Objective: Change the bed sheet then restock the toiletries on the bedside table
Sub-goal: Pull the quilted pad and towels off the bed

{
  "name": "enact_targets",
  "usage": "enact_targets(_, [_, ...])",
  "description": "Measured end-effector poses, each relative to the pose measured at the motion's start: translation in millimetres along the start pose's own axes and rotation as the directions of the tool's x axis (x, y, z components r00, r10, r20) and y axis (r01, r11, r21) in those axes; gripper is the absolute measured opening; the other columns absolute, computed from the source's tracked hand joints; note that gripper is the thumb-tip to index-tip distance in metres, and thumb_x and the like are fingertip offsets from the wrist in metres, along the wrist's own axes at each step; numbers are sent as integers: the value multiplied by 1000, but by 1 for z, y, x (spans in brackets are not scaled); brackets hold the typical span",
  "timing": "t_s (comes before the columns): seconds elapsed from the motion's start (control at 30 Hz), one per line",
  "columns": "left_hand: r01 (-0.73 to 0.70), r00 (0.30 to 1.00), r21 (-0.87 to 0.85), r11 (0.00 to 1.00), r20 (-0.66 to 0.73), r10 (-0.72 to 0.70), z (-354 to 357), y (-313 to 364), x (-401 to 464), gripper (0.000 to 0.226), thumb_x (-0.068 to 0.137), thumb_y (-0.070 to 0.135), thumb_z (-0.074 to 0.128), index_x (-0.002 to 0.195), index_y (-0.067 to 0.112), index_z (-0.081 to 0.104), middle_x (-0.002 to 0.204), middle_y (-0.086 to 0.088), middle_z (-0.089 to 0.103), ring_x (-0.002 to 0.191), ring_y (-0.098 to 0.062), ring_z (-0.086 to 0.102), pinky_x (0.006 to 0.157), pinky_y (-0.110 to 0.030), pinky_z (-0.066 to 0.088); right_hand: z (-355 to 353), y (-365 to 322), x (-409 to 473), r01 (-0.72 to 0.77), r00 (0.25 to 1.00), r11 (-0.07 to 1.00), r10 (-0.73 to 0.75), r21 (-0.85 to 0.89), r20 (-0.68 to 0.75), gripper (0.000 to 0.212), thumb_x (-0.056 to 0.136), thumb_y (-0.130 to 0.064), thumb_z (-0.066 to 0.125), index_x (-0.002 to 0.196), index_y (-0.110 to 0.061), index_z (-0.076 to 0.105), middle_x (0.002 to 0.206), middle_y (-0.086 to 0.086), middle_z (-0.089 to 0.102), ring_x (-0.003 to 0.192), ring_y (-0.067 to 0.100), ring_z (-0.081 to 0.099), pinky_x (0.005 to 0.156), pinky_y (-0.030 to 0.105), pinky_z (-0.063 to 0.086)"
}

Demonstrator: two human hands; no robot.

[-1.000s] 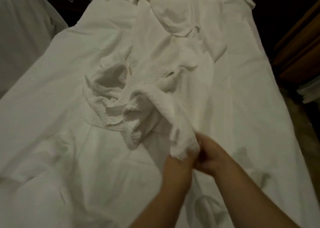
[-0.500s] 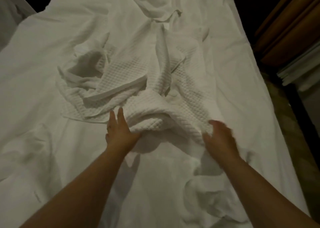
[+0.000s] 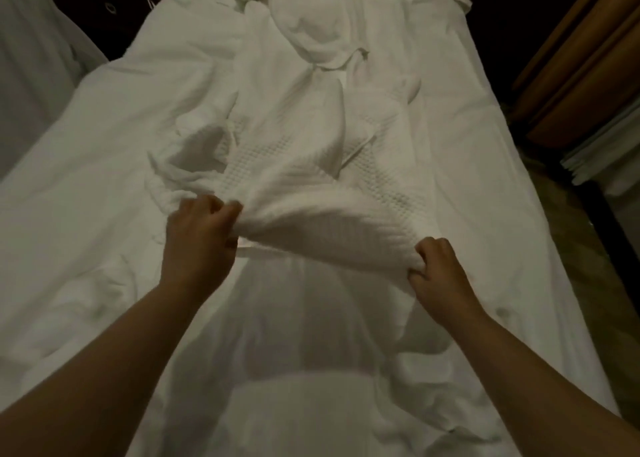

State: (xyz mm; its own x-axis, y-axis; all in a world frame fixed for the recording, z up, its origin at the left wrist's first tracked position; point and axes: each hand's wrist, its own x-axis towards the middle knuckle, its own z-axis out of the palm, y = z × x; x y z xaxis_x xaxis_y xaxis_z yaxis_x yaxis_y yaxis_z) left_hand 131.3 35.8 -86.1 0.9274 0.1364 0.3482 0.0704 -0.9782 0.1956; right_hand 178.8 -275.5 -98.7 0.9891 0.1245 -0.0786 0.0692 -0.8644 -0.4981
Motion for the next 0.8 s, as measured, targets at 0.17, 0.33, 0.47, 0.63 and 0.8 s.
enact_targets(0.17, [-66,752,80,995,659,-4,4,-35,-107,29,84,18,48,105,36,45,111,3,56,101,-23,59,86,-36,41,18,16,-90,465,880,824,-471,-324,64,22,63,-13,36,82,-24,36,76,1,48,55,22,50,53,29,36])
enact_targets(0.33, [264,676,98,960,691,-257,14,-39,-145,73,88,34,59,147,19,18,145,-6,31,128,-24,42,102,-34,37,44,60,-156,473,865,709,-486,-524,124,45,64,-16,37,107,-16,48,80,-1,64,72,20,53,72,34,32])
enact_targets(0.47, [672,592,-184,717,715,-371,33,-2,-138,86,85,47,62,149,10,18,148,-18,28,130,-36,39,109,-45,33,37,67,-171,174,962,861,-253,-478,-105,41,69,-24,39,103,-13,60,103,13,66,96,29,56,87,39,32])
enact_targets(0.63, [906,294,56,419,630,-719,49,32,-156,98,80,39,72,146,1,10,144,-27,24,131,-44,31,107,-48,28,4,60,-150,-603,691,776,624,186,-363,47,93,-28,53,132,-3,43,134,23,45,118,42,45,97,52,39])
enact_targets(0.8, [961,221,-10,278,635,-741,49,17,-173,74,79,28,72,130,-11,36,124,-33,52,115,-45,50,98,-45,41,-22,78,-127,-657,586,611,782,441,-212,40,89,-35,61,117,-7,55,120,19,58,111,37,52,97,47,41])
